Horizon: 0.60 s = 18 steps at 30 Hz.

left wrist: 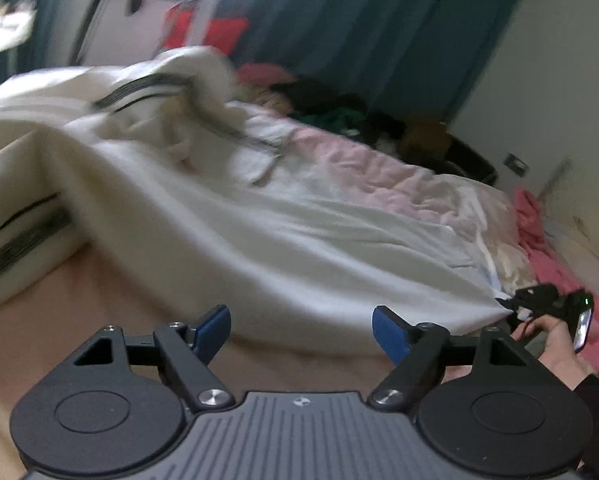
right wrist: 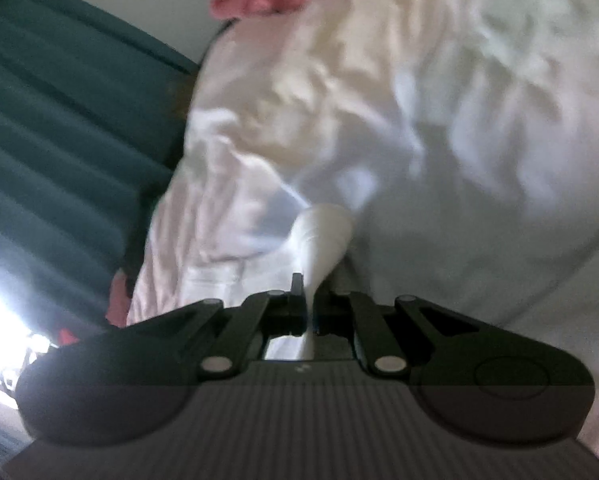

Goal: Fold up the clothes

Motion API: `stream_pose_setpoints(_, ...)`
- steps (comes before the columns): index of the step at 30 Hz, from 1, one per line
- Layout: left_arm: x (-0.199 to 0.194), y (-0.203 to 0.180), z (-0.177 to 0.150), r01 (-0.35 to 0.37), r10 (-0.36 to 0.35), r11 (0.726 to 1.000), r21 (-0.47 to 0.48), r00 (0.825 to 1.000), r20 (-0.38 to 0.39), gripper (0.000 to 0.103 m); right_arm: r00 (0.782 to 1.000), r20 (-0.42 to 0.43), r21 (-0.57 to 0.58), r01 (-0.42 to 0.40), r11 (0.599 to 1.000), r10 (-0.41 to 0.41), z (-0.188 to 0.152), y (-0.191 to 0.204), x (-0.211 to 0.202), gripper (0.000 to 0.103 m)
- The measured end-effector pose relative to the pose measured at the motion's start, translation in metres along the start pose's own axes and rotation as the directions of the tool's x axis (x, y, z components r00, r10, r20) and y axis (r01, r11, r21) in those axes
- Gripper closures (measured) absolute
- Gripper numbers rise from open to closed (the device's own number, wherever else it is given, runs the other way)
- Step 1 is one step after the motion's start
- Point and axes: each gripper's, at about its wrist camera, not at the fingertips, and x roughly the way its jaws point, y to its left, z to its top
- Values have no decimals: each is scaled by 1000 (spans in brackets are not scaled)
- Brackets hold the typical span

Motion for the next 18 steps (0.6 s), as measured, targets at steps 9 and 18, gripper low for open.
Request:
stream_pose_setpoints(9, -69, 129, 22, -320, 271, 847, -425, 947, -174, 19, 999, 44, 38, -23, 999, 22, -2, 2, -9, 98)
stream_pose_setpoints(18, -90, 193, 13, -263, 252, 671, -693, 960, -121, 16, 998, 62, -116, 30, 993, -23, -3, 21, -15, 98)
